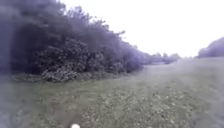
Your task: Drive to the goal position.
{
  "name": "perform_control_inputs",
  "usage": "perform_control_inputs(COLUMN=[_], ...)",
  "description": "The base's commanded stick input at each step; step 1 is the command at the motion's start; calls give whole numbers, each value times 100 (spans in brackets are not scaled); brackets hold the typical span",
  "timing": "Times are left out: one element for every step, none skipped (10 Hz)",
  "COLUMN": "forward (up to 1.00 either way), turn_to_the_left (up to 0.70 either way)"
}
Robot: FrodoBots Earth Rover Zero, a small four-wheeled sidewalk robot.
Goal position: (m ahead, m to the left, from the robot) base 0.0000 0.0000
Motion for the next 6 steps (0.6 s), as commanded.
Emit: perform_control_inputs(forward=[70, 70, 70, 70, 70, 70], turn_to_the_left=[-35, -35, -35, -35, -35, -35])
